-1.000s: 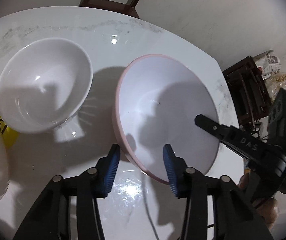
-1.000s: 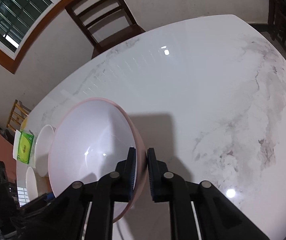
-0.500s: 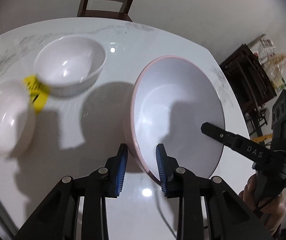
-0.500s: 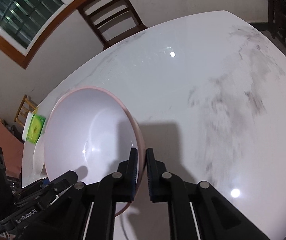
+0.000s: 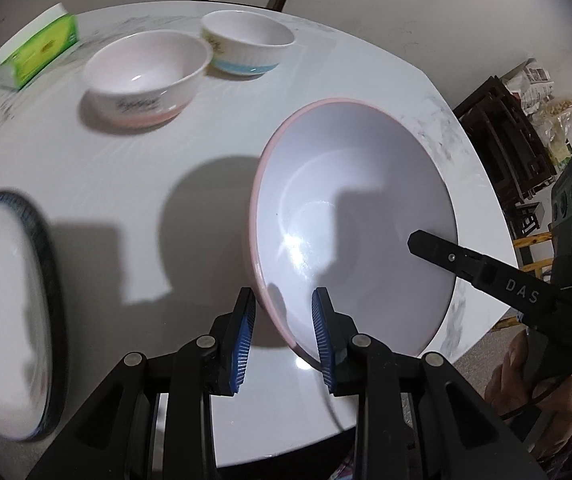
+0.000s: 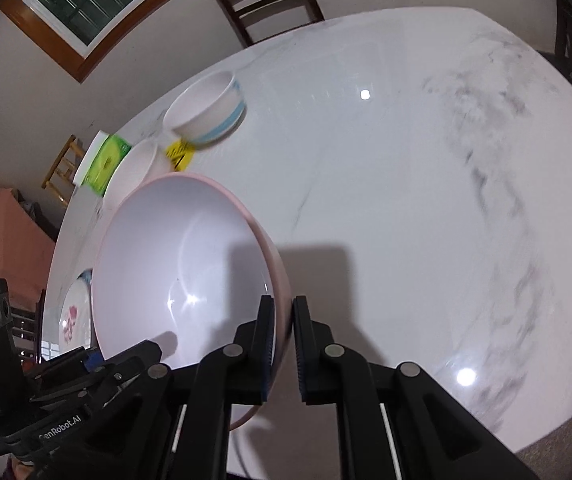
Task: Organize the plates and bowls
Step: 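Carry the pink bowl with both grippers toward the plate stack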
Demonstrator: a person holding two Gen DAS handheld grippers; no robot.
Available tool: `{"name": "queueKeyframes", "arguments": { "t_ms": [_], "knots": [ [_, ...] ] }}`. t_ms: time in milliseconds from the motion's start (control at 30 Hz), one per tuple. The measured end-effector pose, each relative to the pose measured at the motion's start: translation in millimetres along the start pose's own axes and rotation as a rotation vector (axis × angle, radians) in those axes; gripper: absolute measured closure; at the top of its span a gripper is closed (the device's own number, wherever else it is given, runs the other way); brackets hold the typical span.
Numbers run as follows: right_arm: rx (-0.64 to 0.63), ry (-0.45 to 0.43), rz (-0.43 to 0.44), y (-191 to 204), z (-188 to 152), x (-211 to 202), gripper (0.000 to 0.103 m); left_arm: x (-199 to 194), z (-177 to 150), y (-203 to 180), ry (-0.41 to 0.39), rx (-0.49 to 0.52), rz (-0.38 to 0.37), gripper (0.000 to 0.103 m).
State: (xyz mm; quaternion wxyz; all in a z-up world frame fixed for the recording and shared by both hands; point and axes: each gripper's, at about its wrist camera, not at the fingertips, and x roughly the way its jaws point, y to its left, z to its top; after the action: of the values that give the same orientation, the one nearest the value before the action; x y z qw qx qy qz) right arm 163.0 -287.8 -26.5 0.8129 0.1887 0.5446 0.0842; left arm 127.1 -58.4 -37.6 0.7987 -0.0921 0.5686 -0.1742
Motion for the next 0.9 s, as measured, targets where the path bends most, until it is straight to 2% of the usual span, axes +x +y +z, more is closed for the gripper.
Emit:
{"name": "queueKeyframes", "arguments": {
  "t_ms": [400,900],
  "knots": [
    [-0.023,0.022,-0.009,24.7,-26.2,4.3,0.093,-11.0,-28.8,20.8,0.005,-0.017,0.001,0.079],
    [0.011,0.061,0.03,23.1,-44.0,3.0,0.093,-13.0,-30.4,12.8,-0.002,0.026,0.017,0.072]
  ]
}}
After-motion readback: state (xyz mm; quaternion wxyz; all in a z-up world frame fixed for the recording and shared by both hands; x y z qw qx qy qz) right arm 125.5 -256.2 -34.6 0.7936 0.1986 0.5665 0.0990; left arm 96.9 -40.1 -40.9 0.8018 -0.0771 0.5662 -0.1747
